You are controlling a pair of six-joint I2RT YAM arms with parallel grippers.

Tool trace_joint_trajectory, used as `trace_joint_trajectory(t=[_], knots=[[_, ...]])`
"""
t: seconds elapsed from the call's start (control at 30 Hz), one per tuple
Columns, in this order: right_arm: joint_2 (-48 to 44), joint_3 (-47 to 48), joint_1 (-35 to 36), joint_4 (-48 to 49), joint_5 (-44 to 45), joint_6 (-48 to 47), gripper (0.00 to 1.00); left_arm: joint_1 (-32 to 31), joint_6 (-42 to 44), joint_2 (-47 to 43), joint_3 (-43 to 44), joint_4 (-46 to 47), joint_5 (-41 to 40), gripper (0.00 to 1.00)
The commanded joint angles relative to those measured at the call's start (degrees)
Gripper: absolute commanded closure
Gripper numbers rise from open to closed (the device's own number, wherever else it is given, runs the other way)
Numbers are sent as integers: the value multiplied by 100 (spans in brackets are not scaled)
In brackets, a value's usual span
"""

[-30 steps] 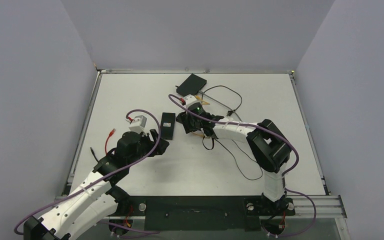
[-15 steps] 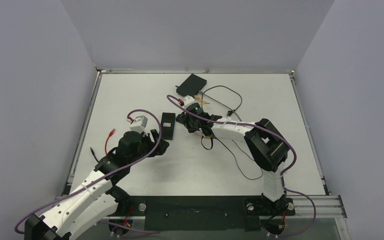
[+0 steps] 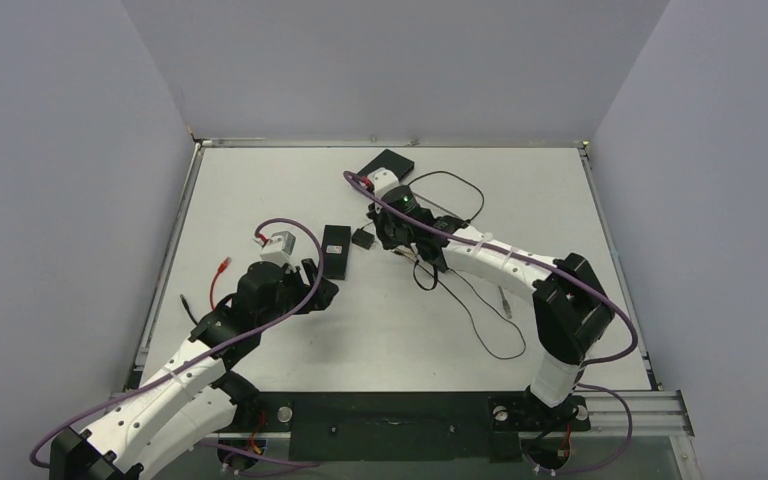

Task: Insert the plug into the switch port
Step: Adjust the connector at the center of the board.

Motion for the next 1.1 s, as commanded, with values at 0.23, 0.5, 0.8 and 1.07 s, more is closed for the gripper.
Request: trace_joint_trajectory(t=[0.23,0.5,0.8,1.07], knots=[[-355,337,-728,-528,443,-681,100,59,-15,-2,37,246,125,40],[302,890,-1439,-650,342,-870,100,63,2,30,60,265,156,40],[993,1609,-1658,-901,718,-871,66,92,14,105,77,287,181,40],[375,1258,-1545,-869,687,-917,52,107,20,268,116,413,239,40]])
